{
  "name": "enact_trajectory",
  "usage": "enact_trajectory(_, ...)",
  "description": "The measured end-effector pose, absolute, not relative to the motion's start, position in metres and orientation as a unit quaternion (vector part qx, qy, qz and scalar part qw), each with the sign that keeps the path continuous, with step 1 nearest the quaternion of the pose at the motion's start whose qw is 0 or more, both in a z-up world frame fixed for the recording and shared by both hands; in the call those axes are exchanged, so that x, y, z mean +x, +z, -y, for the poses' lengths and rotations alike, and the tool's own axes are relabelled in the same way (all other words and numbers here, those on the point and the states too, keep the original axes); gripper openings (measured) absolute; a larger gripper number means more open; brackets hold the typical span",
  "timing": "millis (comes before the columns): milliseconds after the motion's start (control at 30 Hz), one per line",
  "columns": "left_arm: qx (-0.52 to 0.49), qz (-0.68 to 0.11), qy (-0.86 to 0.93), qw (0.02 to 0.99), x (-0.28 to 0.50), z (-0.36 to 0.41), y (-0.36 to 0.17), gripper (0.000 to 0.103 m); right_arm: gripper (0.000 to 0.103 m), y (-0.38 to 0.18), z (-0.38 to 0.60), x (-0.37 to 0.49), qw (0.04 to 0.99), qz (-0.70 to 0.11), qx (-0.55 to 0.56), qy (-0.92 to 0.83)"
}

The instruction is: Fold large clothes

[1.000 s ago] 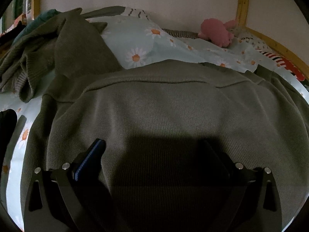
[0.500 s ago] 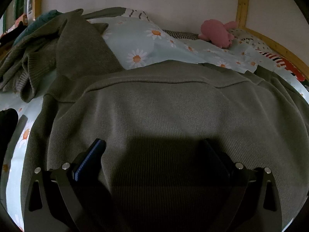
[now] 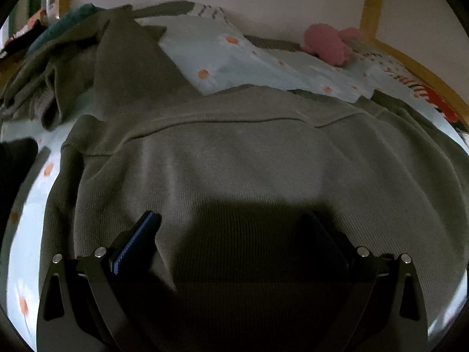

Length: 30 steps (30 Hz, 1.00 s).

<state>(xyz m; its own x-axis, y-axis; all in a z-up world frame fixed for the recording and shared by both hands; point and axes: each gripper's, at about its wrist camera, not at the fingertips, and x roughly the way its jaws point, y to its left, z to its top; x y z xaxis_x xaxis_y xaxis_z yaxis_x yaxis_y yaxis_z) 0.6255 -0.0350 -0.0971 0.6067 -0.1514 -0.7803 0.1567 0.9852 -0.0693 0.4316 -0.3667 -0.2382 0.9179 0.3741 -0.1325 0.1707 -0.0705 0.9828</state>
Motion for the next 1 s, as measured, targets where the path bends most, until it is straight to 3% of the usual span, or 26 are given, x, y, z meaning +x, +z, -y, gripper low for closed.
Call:
enact_trajectory(100, -0.014, -0.427, -0.089, 0.9, 0.602, 0.045, -0.084, 0.098, 0.016, -0.239, 0.36, 0.429, 0.684, -0.239, 0.687, 0.06)
enact_trajectory(133, -0.031, -0.4, -0.084, 0.912, 0.591, 0.048, -0.072, 0.098, 0.023, -0.246, 0.358, 0.435, 0.681, -0.26, 0.681, 0.069)
enact_trajectory(167, -0.045, -0.378, -0.084, 0.921, 0.582, 0.052, -0.062, 0.098, 0.052, -0.255, 0.355, 0.441, 0.665, -0.259, 0.695, 0.088)
enact_trajectory(200, -0.058, -0.353, -0.096, 0.929, 0.574, 0.061, -0.048, 0.098, 0.07, -0.26, 0.353, 0.443, 0.657, -0.254, 0.703, 0.097)
enact_trajectory(333, 0.018, -0.332, -0.109, 0.937, 0.586, 0.117, -0.037, 0.098, 0.1, -0.239, 0.34, 0.467, 0.697, -0.219, 0.677, 0.09)
enact_trajectory(367, 0.044, -0.346, -0.092, 0.933, 0.597, 0.126, -0.047, 0.098, 0.1, -0.232, 0.335, 0.479, 0.708, -0.219, 0.666, 0.082)
enact_trajectory(433, 0.073, -0.454, -0.085, 0.884, 0.635, 0.14, -0.104, 0.099, 0.1, -0.23, 0.338, 0.496, 0.716, -0.231, 0.656, 0.054)
enact_trajectory(533, 0.039, -0.449, -0.092, 0.888, 0.637, 0.128, -0.102, 0.099, 0.1, -0.228, 0.345, 0.518, 0.708, -0.234, 0.665, 0.045)
enact_trajectory(600, 0.033, -0.45, -0.092, 0.888, 0.638, 0.124, -0.102, 0.099, 0.071, -0.22, 0.343, 0.53, 0.718, -0.242, 0.65, 0.054)
enact_trajectory(633, 0.031, -0.45, -0.087, 0.888, 0.64, 0.122, -0.102, 0.099, 0.031, -0.212, 0.34, 0.532, 0.74, -0.266, 0.616, 0.045)
enact_trajectory(767, 0.032, -0.448, -0.087, 0.889, 0.627, 0.121, -0.092, 0.098, 0.028, -0.183, 0.33, 0.524, 0.81, -0.268, 0.518, 0.061)
enact_trajectory(900, 0.054, -0.371, -0.052, 0.925, 0.578, 0.092, -0.067, 0.098, 0.026, -0.169, 0.333, 0.518, 0.83, -0.271, 0.482, 0.07)
enact_trajectory(1000, 0.038, -0.406, -0.085, 0.909, 0.589, 0.077, -0.112, 0.099, 0.026, -0.142, 0.308, 0.518, 0.875, -0.258, 0.403, 0.077)
